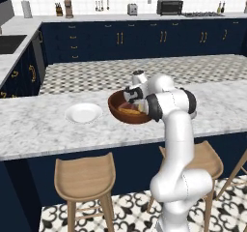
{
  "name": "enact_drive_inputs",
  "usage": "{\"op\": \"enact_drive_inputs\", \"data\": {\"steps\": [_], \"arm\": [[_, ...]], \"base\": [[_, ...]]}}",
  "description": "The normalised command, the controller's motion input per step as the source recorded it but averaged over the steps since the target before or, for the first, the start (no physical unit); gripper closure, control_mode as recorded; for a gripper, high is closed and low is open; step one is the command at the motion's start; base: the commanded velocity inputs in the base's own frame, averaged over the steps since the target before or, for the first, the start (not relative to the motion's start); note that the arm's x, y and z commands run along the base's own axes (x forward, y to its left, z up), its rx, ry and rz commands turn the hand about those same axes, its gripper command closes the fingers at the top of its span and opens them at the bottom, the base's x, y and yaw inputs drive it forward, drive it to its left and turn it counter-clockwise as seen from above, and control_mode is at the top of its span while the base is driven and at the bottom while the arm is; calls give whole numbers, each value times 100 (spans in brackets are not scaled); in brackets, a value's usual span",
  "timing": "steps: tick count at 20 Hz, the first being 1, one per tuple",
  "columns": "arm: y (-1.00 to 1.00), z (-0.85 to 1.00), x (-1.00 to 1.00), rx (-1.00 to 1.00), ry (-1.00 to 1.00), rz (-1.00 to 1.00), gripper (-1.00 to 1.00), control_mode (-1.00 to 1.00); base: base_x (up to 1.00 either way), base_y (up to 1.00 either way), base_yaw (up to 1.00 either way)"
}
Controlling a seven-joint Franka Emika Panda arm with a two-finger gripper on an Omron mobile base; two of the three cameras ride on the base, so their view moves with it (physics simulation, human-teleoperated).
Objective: Place one bun and one sausage from the bowl on each plate.
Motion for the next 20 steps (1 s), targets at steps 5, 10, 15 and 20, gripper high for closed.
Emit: {"op": "enact_drive_inputs", "data": {"steps": [5, 10, 15, 20], "arm": [[-92, 84, -78, 9, -22, -16, 100, -100], [-100, 22, -20, 4, 6, -34, 100, -100], [-85, 15, -2, 9, 4, -28, 100, -100], [-41, 53, -11, 0, -11, -16, 100, -100]], "base": [[0, 0, 0], [0, 0, 0], [0, 0, 0], [0, 0, 0]]}}
